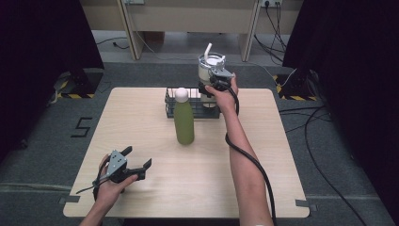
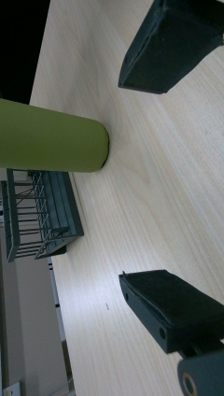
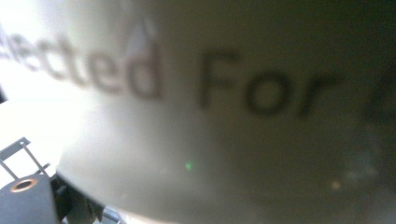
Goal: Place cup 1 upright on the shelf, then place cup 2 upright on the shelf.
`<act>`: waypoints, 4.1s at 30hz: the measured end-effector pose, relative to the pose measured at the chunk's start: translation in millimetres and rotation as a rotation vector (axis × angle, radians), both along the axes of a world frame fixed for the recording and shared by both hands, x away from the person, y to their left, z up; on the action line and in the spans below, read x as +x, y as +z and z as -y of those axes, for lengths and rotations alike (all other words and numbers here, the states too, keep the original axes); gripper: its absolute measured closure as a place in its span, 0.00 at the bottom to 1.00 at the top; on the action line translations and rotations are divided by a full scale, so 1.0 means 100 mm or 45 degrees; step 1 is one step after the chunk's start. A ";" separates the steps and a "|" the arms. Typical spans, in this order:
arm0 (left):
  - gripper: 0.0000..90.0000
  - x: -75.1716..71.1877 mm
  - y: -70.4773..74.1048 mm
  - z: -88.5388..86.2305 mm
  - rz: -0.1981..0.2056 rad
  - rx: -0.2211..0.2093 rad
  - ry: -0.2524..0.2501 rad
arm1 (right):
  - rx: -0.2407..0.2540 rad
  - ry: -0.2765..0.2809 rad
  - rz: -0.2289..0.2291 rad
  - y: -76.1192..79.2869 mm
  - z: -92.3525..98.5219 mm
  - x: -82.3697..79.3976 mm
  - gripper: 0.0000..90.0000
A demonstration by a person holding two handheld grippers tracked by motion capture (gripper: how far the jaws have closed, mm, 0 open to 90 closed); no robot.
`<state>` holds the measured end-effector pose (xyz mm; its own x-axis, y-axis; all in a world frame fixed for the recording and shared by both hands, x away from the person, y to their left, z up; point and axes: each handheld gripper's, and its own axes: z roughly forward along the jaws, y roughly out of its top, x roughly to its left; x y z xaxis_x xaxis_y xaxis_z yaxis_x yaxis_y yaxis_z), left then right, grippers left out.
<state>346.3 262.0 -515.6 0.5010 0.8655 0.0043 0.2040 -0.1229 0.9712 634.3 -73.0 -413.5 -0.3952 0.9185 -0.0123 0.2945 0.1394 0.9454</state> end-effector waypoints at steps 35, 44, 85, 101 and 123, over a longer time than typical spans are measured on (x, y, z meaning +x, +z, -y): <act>0.06 -0.01 0.00 0.01 0.002 0.005 -0.006 | 0.011 -0.008 0.017 -0.13 -0.01 -0.01 0.10; 0.06 -0.01 0.00 0.02 0.003 0.007 -0.008 | -0.010 0.005 0.020 -0.14 -0.01 -0.05 0.04; 0.06 -0.02 0.04 0.05 0.025 0.024 0.001 | 0.015 0.015 0.043 -0.08 0.38 -0.64 0.06; 0.06 0.03 0.06 0.05 0.028 0.014 0.022 | 0.015 0.002 0.025 -0.22 0.69 -1.12 0.09; 0.06 0.02 0.11 0.07 0.050 0.015 0.027 | 0.071 -0.076 -0.005 -0.52 1.16 -1.82 0.12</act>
<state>348.2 254.5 -504.3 0.4818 0.8756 0.0338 0.1686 -0.1304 0.9770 452.6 -188.5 -465.1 -0.3398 0.9396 0.0410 0.3044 0.0686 0.9501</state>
